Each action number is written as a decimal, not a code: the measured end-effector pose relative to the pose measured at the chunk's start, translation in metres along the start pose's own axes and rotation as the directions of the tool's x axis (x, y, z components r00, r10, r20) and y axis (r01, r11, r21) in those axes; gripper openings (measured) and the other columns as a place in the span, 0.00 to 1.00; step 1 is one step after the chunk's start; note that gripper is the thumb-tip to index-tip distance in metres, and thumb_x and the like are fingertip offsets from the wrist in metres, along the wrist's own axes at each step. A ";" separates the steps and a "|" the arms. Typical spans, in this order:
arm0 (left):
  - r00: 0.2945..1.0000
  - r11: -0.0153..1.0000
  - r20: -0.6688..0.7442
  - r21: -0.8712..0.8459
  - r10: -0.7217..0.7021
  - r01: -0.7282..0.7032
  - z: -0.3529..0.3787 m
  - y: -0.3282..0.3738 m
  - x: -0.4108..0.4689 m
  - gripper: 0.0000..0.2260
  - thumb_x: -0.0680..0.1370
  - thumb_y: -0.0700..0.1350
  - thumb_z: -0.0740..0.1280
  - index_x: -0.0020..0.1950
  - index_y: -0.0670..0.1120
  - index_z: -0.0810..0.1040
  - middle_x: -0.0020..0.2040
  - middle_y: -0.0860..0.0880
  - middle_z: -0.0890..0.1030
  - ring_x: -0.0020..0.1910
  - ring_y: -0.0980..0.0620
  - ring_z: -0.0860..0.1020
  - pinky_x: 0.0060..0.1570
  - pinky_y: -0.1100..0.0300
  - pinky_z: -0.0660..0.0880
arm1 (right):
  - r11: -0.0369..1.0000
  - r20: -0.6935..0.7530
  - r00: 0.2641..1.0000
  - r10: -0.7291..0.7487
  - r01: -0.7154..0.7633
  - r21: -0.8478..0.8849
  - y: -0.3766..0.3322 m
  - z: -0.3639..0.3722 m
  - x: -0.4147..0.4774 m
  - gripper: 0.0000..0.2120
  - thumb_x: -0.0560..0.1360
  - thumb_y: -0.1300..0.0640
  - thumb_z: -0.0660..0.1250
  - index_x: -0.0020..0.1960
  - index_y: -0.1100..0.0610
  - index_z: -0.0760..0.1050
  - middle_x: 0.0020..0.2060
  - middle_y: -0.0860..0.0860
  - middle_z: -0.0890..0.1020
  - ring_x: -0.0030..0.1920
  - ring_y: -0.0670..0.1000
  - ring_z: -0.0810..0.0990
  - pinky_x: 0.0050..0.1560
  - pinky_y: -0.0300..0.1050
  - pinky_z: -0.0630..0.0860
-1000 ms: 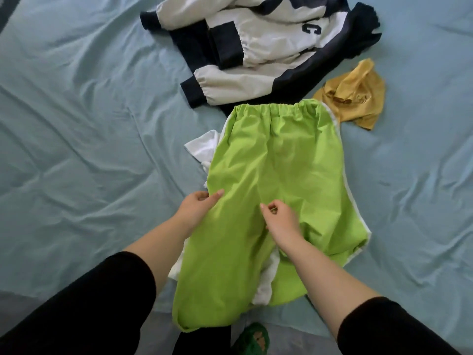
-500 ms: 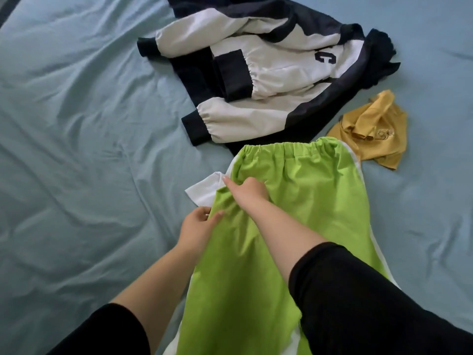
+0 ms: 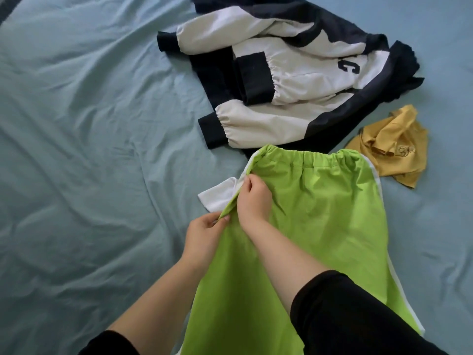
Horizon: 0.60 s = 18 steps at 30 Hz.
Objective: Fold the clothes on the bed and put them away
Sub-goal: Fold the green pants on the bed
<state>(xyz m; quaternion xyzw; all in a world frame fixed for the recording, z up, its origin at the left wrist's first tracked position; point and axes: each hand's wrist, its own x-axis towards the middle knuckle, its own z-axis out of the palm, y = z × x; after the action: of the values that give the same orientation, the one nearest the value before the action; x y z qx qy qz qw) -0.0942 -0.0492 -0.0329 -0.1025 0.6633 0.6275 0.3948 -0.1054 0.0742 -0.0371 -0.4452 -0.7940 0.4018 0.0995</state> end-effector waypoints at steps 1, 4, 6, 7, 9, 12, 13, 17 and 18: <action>1.000 1.000 -0.006 -0.020 0.022 -0.022 -0.002 0.010 0.002 0.08 0.78 0.40 0.67 0.48 0.47 0.86 0.44 0.43 0.86 0.44 0.45 0.84 0.49 0.51 0.80 | 0.997 -0.022 0.999 -0.036 0.037 0.072 -0.015 -0.001 0.006 0.18 0.79 0.62 0.58 0.32 0.52 0.63 0.33 0.52 0.75 0.36 0.54 0.69 0.41 0.46 0.64; 0.989 0.991 -0.057 -0.004 0.134 -0.134 -0.009 0.049 0.020 0.07 0.78 0.42 0.67 0.47 0.50 0.86 0.42 0.46 0.86 0.43 0.48 0.85 0.45 0.54 0.81 | 0.983 -0.040 0.991 -0.131 0.135 0.123 -0.062 -0.001 0.033 0.20 0.79 0.62 0.58 0.30 0.50 0.61 0.28 0.46 0.69 0.33 0.52 0.66 0.35 0.43 0.56; 0.975 0.981 -0.125 0.076 0.185 -0.177 -0.016 0.073 0.037 0.06 0.78 0.43 0.68 0.47 0.51 0.85 0.41 0.49 0.86 0.41 0.49 0.84 0.44 0.56 0.80 | 0.976 0.028 0.983 -0.182 0.177 0.126 -0.086 0.003 0.054 0.15 0.80 0.60 0.57 0.34 0.54 0.69 0.30 0.48 0.72 0.33 0.51 0.69 0.36 0.45 0.61; 0.967 0.975 -0.163 0.138 0.195 -0.173 -0.021 0.080 0.045 0.06 0.78 0.43 0.68 0.50 0.50 0.85 0.42 0.49 0.86 0.41 0.49 0.83 0.45 0.55 0.79 | 0.975 0.102 0.974 -0.201 0.189 0.113 -0.092 0.006 0.061 0.13 0.81 0.59 0.56 0.39 0.57 0.73 0.34 0.49 0.76 0.36 0.51 0.72 0.39 0.46 0.64; 0.955 0.938 -0.226 0.327 0.194 -0.113 -0.028 0.082 0.054 0.14 0.78 0.40 0.64 0.63 0.48 0.79 0.56 0.47 0.83 0.50 0.49 0.81 0.51 0.54 0.77 | 0.976 0.281 0.937 -0.209 0.218 -0.002 -0.087 0.009 0.064 0.15 0.82 0.56 0.54 0.59 0.59 0.76 0.57 0.55 0.79 0.59 0.54 0.75 0.58 0.48 0.69; 0.926 0.625 -0.184 0.777 0.330 -0.069 -0.029 0.050 0.036 0.30 0.80 0.42 0.61 0.79 0.51 0.53 0.78 0.46 0.58 0.75 0.47 0.61 0.70 0.51 0.61 | 0.915 0.401 0.905 -0.142 0.275 -0.297 -0.030 -0.002 0.032 0.23 0.83 0.49 0.49 0.78 0.50 0.55 0.78 0.49 0.51 0.78 0.48 0.47 0.75 0.54 0.41; 0.914 0.485 -0.097 0.867 0.394 -0.117 -0.025 0.033 0.024 0.32 0.80 0.46 0.61 0.79 0.53 0.46 0.80 0.46 0.51 0.78 0.48 0.53 0.74 0.50 0.54 | 0.878 0.376 0.919 -0.117 0.273 -0.393 -0.005 -0.011 0.011 0.24 0.83 0.47 0.47 0.78 0.47 0.50 0.79 0.47 0.46 0.78 0.48 0.42 0.74 0.56 0.36; 0.940 0.126 0.210 0.960 0.269 -0.250 -0.012 -0.034 -0.004 0.31 0.80 0.62 0.48 0.72 0.63 0.27 0.78 0.48 0.34 0.72 0.50 0.26 0.72 0.50 0.31 | 0.734 0.362 0.930 0.066 0.201 -0.649 0.064 -0.026 -0.047 0.28 0.79 0.37 0.41 0.76 0.39 0.35 0.76 0.49 0.33 0.76 0.56 0.34 0.70 0.67 0.33; 0.959 0.110 0.199 0.968 0.199 -0.224 -0.015 -0.042 0.001 0.31 0.79 0.66 0.45 0.71 0.63 0.26 0.78 0.48 0.33 0.71 0.49 0.26 0.72 0.48 0.31 | 0.723 0.409 0.905 0.115 0.206 -0.659 0.072 -0.021 -0.044 0.28 0.78 0.35 0.40 0.75 0.38 0.33 0.76 0.49 0.32 0.76 0.57 0.32 0.68 0.69 0.32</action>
<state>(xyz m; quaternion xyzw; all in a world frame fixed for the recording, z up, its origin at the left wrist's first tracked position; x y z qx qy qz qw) -0.0742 -0.0710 -0.0664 0.2812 0.9139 0.0920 0.2781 -0.0236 0.0713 -0.0664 -0.3320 -0.8987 0.1615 -0.2367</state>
